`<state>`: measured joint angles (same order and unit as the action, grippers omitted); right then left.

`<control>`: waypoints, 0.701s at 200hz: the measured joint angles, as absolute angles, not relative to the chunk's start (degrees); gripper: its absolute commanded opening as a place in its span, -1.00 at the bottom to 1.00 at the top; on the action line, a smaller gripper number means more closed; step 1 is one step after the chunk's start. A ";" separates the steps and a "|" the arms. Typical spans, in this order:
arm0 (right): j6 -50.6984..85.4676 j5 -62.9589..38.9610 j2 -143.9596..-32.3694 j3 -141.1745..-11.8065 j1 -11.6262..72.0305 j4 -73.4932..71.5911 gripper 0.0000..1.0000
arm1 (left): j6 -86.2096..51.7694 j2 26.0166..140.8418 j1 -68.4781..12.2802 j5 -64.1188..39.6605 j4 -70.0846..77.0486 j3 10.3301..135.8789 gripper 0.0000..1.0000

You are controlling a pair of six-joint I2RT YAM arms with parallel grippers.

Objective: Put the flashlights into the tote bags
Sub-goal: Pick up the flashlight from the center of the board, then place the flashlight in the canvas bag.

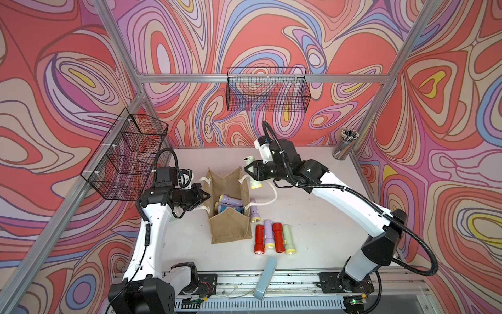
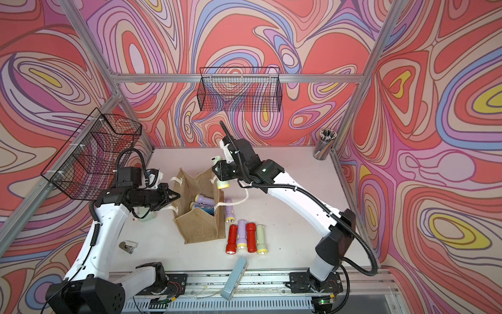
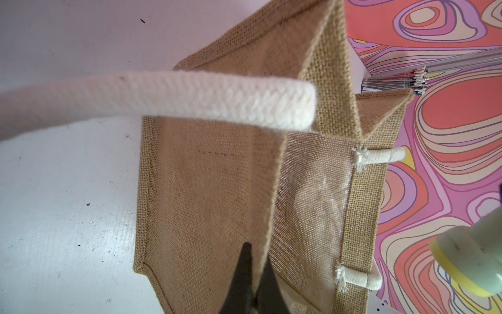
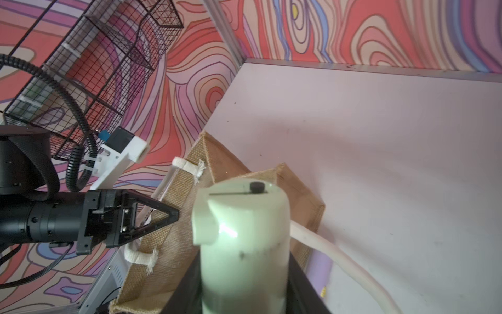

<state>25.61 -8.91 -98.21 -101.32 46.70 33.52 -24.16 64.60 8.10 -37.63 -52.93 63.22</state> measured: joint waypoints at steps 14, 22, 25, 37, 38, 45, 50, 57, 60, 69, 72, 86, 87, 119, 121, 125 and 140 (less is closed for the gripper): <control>25.12 -10.66 -101.82 -102.37 48.12 31.81 -0.82 | -24.12 64.25 8.21 -37.89 -52.93 63.07 -0.92; 24.80 -11.55 -103.90 -103.02 48.86 31.14 -0.82 | -24.08 64.05 8.25 -38.20 -52.93 62.85 -0.92; 24.56 -11.97 -104.79 -103.35 49.17 31.03 -0.82 | -24.05 63.96 8.25 -38.37 -52.93 62.76 -0.92; 23.70 -13.23 -108.09 -104.90 50.17 30.96 -0.83 | -24.01 63.81 8.25 -39.09 -52.88 62.46 -0.92; 23.51 -13.37 -108.55 -105.16 50.33 30.98 -0.83 | -24.01 63.79 8.25 -39.16 -52.88 62.46 -0.93; 22.96 -13.76 -110.39 -106.21 50.89 31.18 -0.83 | -23.99 63.79 8.25 -39.66 -52.82 62.28 -0.92; 22.48 -13.96 -111.74 -107.13 51.31 31.42 -0.83 | -23.99 63.77 8.25 -39.99 -52.75 62.19 -0.92; 21.76 -14.15 -113.36 -108.16 51.86 31.73 -0.83 | -23.99 63.77 8.25 -40.45 -52.66 62.08 -0.93; 21.41 -14.28 -113.97 -108.60 52.07 31.83 -0.83 | -23.99 63.79 8.25 -40.56 -52.64 62.06 -0.92; 20.53 -14.46 -115.74 -109.78 52.80 32.51 -0.84 | -23.97 63.79 8.25 -40.91 -52.53 61.98 -0.92; 20.23 -14.52 -116.27 -110.10 53.08 32.73 -0.84 | -23.94 63.77 8.25 -40.97 -52.53 61.98 -0.93; 18.92 -14.55 -118.19 -111.26 54.24 34.00 -0.85 | -23.77 63.79 8.25 -41.21 -52.49 61.87 -0.93; 18.87 -14.55 -118.28 -111.31 54.30 34.04 -0.85 | -23.75 63.79 8.25 -41.23 -52.49 61.87 -0.93; 16.91 -13.10 -121.21 -112.29 56.38 37.23 -0.87 | -23.55 63.81 8.38 -41.34 -52.47 61.82 -0.93; 16.84 -12.95 -121.34 -112.29 56.42 37.43 -0.88 | -23.55 63.83 8.43 -41.34 -52.47 61.82 -0.93; 16.78 -12.53 -121.62 -112.29 56.55 37.98 -0.88 | -23.55 63.83 8.49 -41.36 -52.45 61.82 -0.93; 16.78 -10.79 -122.48 -112.27 56.73 39.99 -0.89 | -23.55 63.88 8.54 -41.58 -52.45 61.82 -0.94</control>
